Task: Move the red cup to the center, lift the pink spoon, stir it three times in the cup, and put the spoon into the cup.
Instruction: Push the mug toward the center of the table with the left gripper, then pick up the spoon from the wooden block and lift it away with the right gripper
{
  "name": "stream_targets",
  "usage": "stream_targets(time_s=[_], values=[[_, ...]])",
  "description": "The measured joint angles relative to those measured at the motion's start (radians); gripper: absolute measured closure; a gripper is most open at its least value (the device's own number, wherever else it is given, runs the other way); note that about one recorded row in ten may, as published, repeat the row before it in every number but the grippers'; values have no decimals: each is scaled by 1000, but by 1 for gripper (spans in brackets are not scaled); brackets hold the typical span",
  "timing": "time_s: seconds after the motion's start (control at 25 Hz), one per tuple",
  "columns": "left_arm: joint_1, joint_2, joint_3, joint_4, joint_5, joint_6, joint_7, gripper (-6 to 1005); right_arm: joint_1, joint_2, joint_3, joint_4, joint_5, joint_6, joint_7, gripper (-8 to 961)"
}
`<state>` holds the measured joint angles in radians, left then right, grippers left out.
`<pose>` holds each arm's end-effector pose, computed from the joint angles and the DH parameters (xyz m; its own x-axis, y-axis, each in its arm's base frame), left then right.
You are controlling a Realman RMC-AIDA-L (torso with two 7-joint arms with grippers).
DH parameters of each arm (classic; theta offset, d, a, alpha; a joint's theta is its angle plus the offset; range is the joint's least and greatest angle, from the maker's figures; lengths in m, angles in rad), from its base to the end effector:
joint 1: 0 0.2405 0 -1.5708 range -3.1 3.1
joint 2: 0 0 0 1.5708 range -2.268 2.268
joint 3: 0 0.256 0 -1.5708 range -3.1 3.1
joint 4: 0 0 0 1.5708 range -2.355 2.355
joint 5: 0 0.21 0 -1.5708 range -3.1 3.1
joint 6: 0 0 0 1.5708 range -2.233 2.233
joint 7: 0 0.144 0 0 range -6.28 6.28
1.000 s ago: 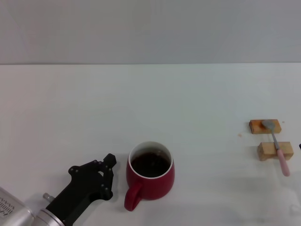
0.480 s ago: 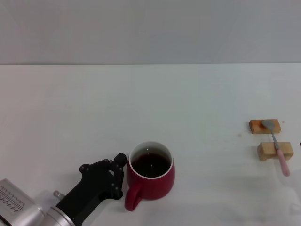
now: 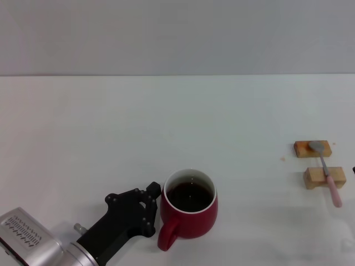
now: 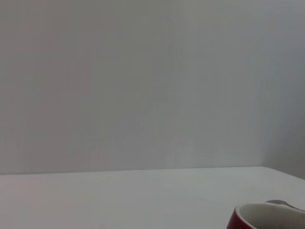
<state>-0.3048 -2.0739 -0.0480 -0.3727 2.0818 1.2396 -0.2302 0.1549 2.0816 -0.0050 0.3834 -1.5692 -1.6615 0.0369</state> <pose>-0.2869 0.2225 -0.1177 0.6325 0.1881 0.7514 0.6767 -0.6062 -0.4179 0.3203 0.1948 -0.0387 0.5735 0.1792 -0.7994 -0.7916 -0.1300 -0.5970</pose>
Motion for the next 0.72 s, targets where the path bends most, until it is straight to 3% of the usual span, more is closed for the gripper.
stream_targets(time_s=[0.24, 0.52, 0.56, 0.72], values=[[22, 6, -43, 15, -6, 7, 7, 1001, -1, 0, -2, 0, 0, 0, 0, 317], [97, 11, -167, 70, -7, 73, 8, 1001, -3, 0, -5, 0, 0, 0, 0, 317], [152, 13, -270, 111, -8, 135, 8, 1001, -1, 0, -5, 0, 0, 0, 0, 317], [171, 15, -313, 135, -8, 162, 8, 1001, 4, 0, -6, 0, 0, 2, 0, 317]])
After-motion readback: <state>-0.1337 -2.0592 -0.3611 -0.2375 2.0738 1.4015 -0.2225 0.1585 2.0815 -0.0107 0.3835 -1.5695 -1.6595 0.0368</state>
